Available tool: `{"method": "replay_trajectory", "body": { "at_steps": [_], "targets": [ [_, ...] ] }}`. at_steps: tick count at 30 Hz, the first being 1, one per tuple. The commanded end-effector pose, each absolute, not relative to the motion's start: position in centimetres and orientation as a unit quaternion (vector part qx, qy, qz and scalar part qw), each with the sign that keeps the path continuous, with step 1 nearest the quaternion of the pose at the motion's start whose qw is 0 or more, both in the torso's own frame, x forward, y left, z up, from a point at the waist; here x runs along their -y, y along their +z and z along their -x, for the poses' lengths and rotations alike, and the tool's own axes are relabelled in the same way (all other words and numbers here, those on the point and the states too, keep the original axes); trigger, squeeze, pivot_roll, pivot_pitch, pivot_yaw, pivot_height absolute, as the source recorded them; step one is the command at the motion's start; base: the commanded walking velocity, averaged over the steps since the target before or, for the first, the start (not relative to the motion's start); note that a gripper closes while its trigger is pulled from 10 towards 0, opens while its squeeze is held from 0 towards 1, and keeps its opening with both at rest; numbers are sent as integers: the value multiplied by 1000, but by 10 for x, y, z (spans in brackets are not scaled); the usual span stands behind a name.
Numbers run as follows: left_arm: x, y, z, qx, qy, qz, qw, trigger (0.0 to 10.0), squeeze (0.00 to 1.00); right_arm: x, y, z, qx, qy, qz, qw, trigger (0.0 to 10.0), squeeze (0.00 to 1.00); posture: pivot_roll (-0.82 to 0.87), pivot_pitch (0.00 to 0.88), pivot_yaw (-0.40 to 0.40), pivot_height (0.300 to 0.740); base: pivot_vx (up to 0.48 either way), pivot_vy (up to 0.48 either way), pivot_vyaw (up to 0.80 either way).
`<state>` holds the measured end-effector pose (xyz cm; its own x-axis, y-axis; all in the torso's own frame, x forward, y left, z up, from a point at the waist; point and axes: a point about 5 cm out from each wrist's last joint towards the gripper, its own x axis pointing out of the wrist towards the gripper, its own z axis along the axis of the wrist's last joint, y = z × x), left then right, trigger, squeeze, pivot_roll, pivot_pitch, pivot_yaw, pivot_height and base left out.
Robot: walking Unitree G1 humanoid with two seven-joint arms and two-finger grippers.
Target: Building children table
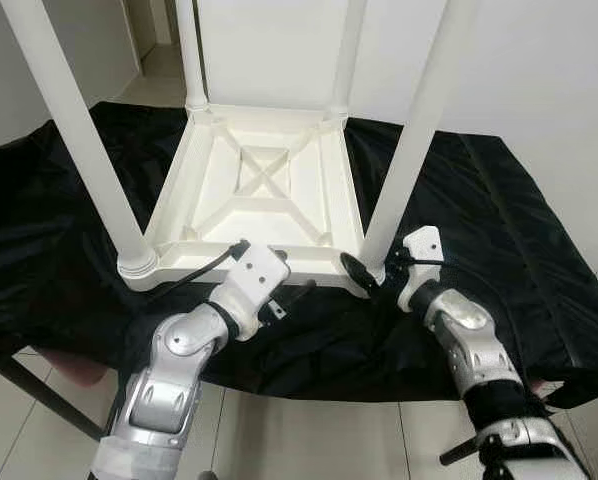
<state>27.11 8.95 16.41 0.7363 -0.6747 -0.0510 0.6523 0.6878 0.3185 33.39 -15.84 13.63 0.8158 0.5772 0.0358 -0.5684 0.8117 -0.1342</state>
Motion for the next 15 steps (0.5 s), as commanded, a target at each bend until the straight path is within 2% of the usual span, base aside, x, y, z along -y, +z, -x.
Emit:
{"method": "replay_trajectory", "body": {
  "at_steps": [1, 5, 6, 8, 10, 15],
  "targets": [
    [-95, 165, -277, 39, -308, -163, 937, 10000, 0, 156, 137, -339, 32, 322, 63, 944, 10000, 0, -63, 0, -21, 740, 0, 0, 0],
    [-95, 168, -280, 43, -307, -164, 936, 10000, 0, 154, 137, -349, 15, 348, 86, 933, 9804, 0, -64, 0, -22, 740, 0, 0, 0],
    [-95, 168, -280, 43, -307, -164, 936, 10000, 0, 154, 137, -350, 10, 351, 92, 932, 4745, 0, -64, 0, -23, 740, 0, 0, 0],
    [-94, 168, -281, 44, -307, -164, 936, 10000, 0, 153, 136, -351, 7, 353, 94, 931, 4745, 0, -63, 0, -23, 740, 0, 0, 0],
    [-94, 169, -281, 45, -307, -164, 937, 10000, 0, 155, 134, -353, -1, 361, 93, 928, 0, 0, -59, 0, -29, 740, 0, 0, 0],
    [-94, 167, -276, 42, -303, -159, 939, 10000, 0, 162, 125, -351, -27, 377, 88, 922, 0, 0, -53, 0, -39, 740, 0, 0, 0]
  ]
}}
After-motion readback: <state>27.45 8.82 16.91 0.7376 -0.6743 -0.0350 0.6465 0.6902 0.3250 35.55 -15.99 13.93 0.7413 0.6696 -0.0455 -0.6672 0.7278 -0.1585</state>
